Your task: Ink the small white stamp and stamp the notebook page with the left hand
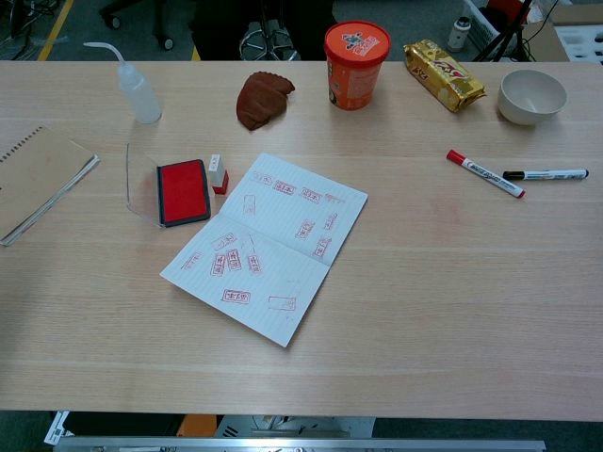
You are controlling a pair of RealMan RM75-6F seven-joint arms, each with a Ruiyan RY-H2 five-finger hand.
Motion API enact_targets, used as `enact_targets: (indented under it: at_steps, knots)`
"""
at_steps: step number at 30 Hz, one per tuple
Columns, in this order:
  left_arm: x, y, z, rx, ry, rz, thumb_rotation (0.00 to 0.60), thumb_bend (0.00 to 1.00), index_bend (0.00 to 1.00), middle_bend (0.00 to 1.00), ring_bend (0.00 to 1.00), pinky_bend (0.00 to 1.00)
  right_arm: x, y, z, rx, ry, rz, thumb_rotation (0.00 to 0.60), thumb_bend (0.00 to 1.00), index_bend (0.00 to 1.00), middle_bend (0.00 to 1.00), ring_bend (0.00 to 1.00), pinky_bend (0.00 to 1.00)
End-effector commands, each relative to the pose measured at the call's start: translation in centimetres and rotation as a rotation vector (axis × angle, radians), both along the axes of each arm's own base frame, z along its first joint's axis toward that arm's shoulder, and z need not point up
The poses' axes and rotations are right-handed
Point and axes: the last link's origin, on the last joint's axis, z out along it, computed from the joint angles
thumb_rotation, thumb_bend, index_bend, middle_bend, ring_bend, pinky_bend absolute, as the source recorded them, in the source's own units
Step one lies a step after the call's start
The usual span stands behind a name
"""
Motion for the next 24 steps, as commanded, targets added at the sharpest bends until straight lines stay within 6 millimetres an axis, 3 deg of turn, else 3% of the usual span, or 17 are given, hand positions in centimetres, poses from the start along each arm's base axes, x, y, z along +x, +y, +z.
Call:
enact_targets:
  at_steps: [1, 11, 24]
  knots:
    - [0.0, 0.0, -0.1, -0.004, 0.000, 0.001, 0.600, 0.29, 0.43, 0.54, 0.50, 0.52, 0.0, 0.0, 0.0, -0.001, 0.000, 0.001, 0.600, 0.07, 0.43, 0.52, 0.41, 0.50]
    - [0.3, 0.1, 0.1, -0.025, -0.014, -0.034, 0.600, 0.29, 0.43, 0.54, 0.50, 0.52, 0.2, -0.3, 0.8, -0.021, 0.008, 0.015, 0.600, 0.07, 0.43, 0.52, 0.41, 0.50]
    - [2.8, 2.0, 0.5, -0.124, -0.102, -0.172, 0.600, 0.29, 0.43, 0.54, 0.50, 0.52, 1.7, -3.1, 2.1, -0.026, 0.030, 0.052, 0.600, 0.07, 0.43, 0.51, 0.41, 0.50]
